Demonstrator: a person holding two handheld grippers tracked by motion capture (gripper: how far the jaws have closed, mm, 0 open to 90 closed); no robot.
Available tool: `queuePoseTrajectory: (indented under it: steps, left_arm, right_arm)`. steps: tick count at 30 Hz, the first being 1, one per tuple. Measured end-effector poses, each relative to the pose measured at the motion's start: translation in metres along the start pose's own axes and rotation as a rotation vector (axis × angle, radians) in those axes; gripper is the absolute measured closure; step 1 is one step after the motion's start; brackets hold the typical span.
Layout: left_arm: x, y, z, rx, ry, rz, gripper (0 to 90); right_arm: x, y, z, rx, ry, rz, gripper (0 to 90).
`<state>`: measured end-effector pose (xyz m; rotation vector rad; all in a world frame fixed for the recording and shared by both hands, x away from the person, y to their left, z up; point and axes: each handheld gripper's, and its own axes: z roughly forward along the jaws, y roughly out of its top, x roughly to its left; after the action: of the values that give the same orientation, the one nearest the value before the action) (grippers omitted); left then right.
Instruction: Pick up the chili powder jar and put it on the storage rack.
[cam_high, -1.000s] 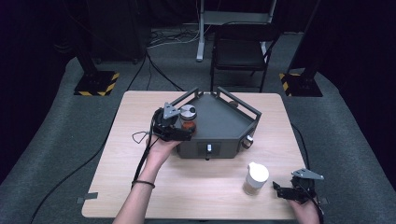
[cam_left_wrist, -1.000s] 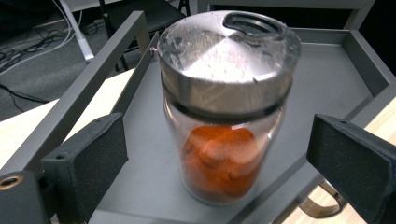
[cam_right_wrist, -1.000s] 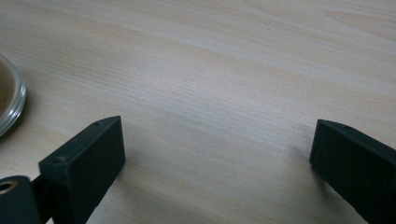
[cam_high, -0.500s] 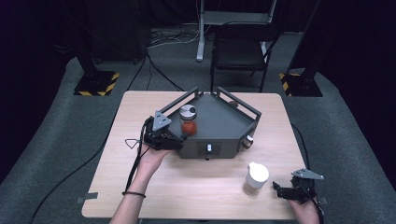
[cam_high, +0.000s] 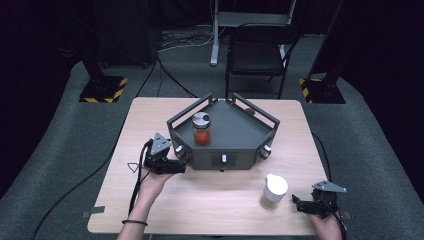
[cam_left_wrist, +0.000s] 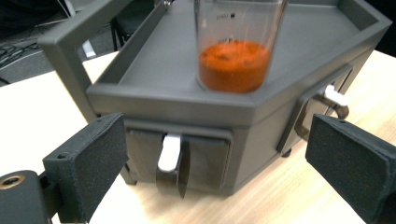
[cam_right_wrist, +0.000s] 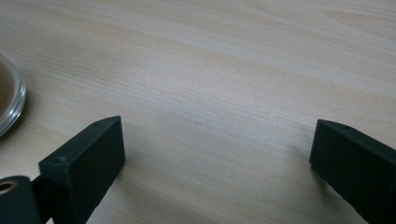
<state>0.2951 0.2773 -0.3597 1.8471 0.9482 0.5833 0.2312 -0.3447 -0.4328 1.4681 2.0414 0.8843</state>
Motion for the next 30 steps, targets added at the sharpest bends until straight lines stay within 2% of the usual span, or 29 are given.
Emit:
queuePoseTrajectory:
  steps: [4,10,30]
  left_arm:
    - [0.001,-0.009,-0.002,0.007,-0.002,-0.003,5.8]
    - [-0.003,-0.023,-0.003,0.026,0.007,0.023,6.0]
    - [0.01,-0.074,0.001,0.078,-0.002,-0.06,7.0]
  right_arm:
    - [0.0,0.0,0.0,0.0,0.0,0.0,2.3]
    - [0.0,0.0,0.0,0.0,0.0,0.0,2.3]
    - [0.0,0.0,0.0,0.0,0.0,0.0,2.3]
